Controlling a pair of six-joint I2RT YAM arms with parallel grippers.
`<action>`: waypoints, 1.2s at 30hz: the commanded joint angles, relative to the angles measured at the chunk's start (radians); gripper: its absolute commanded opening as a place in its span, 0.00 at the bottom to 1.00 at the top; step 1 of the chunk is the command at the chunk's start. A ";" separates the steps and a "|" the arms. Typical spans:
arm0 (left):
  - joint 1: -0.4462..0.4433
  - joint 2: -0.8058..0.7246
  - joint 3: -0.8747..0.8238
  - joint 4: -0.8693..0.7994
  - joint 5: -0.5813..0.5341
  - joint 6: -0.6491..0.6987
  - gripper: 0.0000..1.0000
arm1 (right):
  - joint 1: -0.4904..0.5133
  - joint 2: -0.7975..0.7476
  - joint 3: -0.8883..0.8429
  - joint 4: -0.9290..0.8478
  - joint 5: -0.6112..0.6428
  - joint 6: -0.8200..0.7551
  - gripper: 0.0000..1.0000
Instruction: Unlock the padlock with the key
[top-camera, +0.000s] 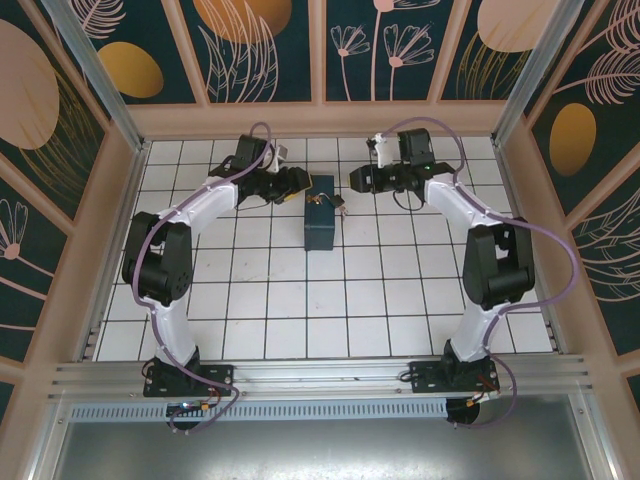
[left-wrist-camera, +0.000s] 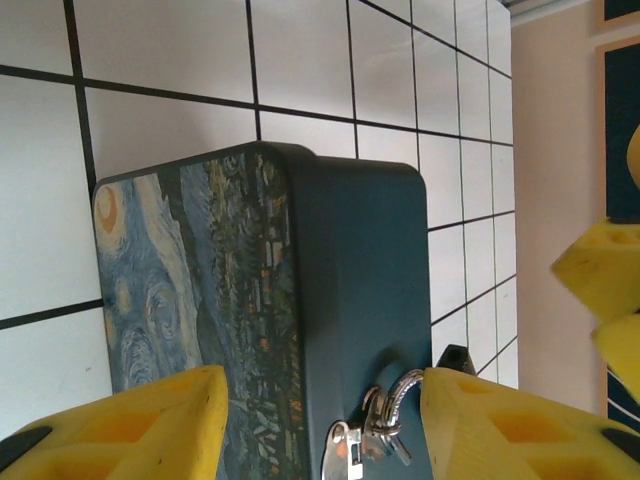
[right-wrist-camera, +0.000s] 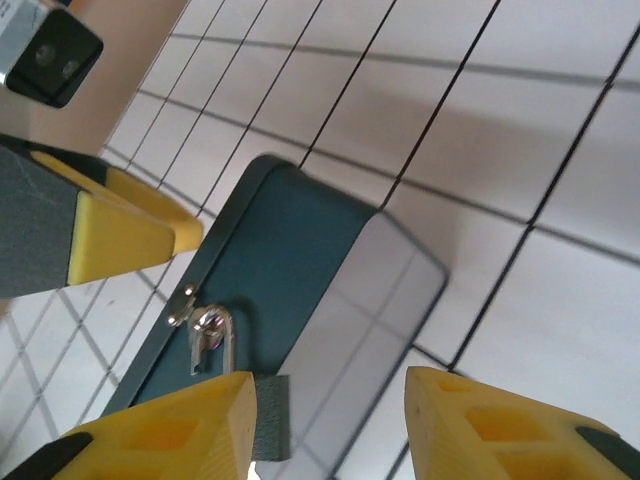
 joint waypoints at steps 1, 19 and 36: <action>0.001 -0.011 -0.020 0.027 -0.007 -0.005 0.54 | 0.006 0.002 -0.019 0.002 -0.151 0.080 0.45; -0.001 -0.013 -0.044 0.051 0.033 -0.026 0.52 | 0.044 0.068 -0.115 0.126 -0.196 0.169 0.47; -0.016 -0.023 -0.116 0.135 0.056 -0.089 0.49 | 0.053 -0.065 -0.309 0.463 -0.155 0.457 0.01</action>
